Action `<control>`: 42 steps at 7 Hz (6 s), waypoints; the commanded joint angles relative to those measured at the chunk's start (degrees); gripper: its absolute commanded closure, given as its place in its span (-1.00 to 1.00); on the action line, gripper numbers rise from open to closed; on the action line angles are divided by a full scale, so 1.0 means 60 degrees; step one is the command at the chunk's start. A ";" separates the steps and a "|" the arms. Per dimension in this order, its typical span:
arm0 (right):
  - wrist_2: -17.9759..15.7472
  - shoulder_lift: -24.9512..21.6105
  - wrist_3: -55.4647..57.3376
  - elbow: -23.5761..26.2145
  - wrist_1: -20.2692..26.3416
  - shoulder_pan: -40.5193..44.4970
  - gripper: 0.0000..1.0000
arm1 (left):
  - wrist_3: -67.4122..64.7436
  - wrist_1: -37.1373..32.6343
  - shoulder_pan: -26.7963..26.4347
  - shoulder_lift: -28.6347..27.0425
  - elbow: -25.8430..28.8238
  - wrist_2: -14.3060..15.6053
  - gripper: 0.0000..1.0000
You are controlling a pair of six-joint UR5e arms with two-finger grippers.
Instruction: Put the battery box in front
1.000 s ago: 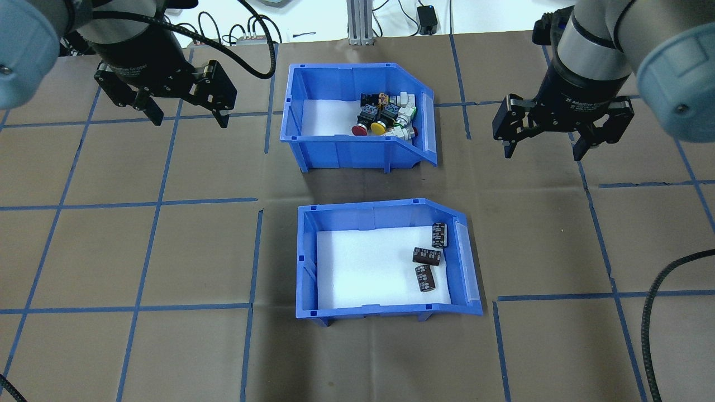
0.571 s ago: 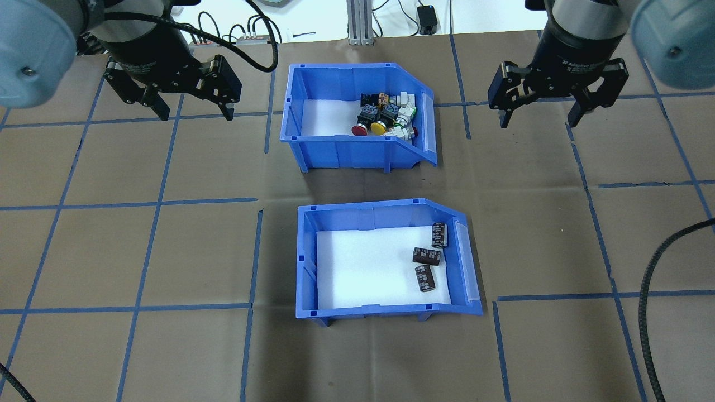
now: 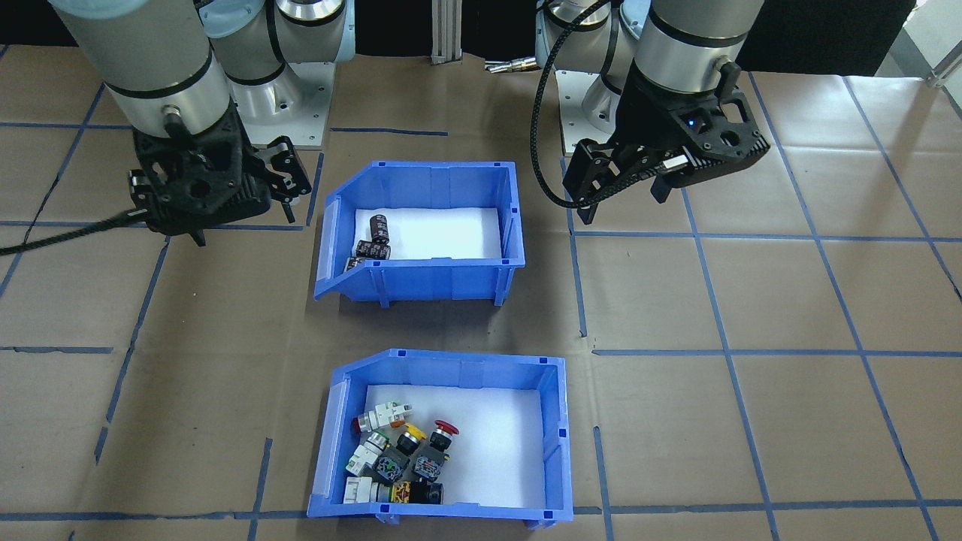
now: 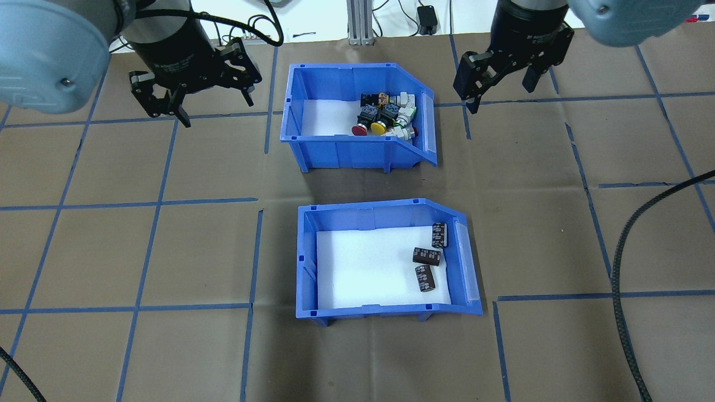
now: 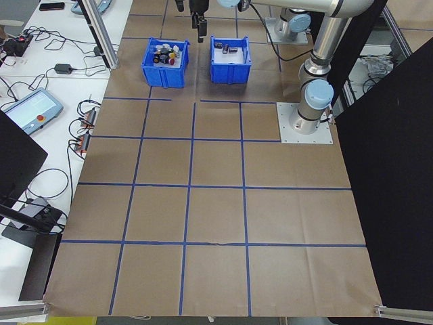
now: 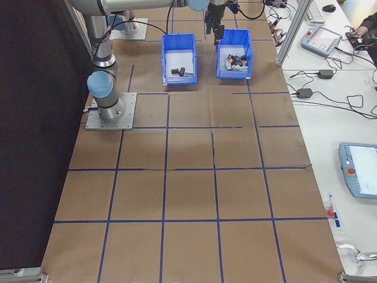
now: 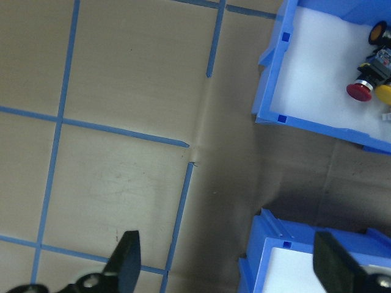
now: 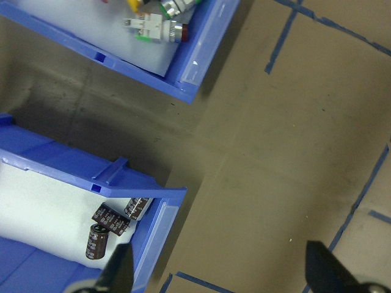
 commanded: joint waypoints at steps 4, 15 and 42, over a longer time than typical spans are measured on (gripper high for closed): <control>-0.0034 0.1521 -0.5054 -0.0578 -0.1770 0.1594 -1.00 | -0.8230 0.0060 -0.1794 0.0381 -0.2004 -0.0963 -1.00; -0.0136 0.4540 -0.7183 -0.1662 -0.3256 0.3206 -1.00 | -1.4805 0.4749 -0.4040 0.0366 -0.5655 -0.2180 -1.00; -0.0898 -0.2519 -1.2701 0.5647 -0.4164 -0.3093 1.00 | -1.1858 0.5377 0.0196 -0.2822 -0.1939 -0.3762 1.00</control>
